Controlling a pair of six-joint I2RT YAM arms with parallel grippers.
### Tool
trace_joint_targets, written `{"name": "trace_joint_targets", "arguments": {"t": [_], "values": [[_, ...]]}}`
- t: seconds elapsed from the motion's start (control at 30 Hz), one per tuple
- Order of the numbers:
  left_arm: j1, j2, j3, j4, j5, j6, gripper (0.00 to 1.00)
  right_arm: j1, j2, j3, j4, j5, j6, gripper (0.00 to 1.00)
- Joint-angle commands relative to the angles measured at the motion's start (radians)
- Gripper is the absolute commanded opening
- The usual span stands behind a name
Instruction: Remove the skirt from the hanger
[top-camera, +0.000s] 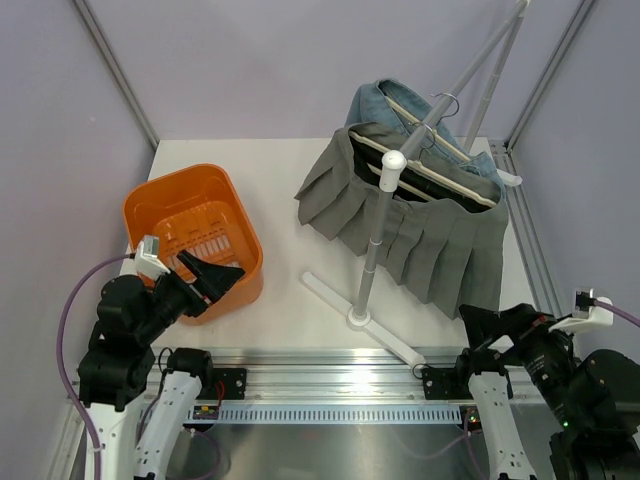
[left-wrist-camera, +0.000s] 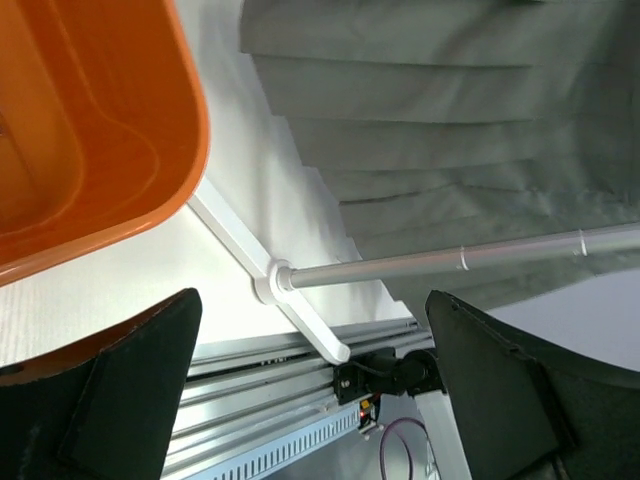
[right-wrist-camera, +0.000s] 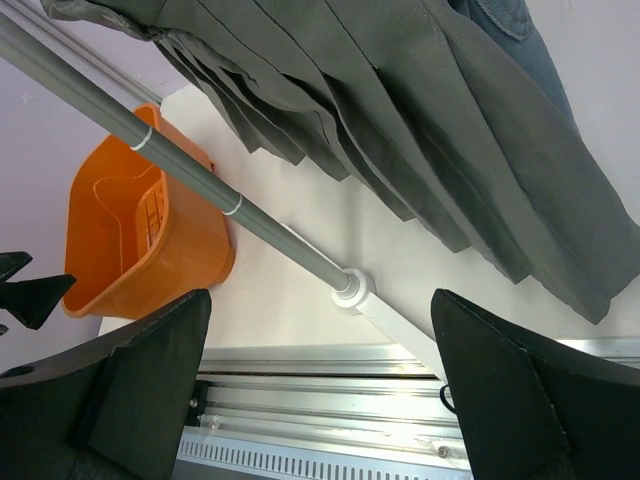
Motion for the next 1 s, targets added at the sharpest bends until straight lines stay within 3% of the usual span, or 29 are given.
{"name": "trace_joint_targets", "arguments": {"t": [0.0,0.33,0.63,0.77,0.97], "values": [[-0.017,0.011,-0.027,0.121,0.119,0.029,0.99,-0.001,0.086,0.042,-0.119,-0.004,-0.038,1.00],[-0.023,0.046,-0.039,0.222,0.184,0.020,0.99,-0.001,0.353,0.299,-0.097,0.203,-0.187,0.99],[-0.036,0.088,-0.044,0.282,0.225,0.022,0.99,-0.001,0.329,0.286,0.237,0.044,-0.278,0.91],[-0.038,0.124,-0.033,0.305,0.257,0.048,0.99,-0.001,0.408,0.361,0.211,-0.077,-0.321,0.89],[-0.038,0.180,-0.013,0.317,0.317,0.086,0.99,-0.001,0.490,0.409,0.208,-0.126,-0.376,0.89]]}}
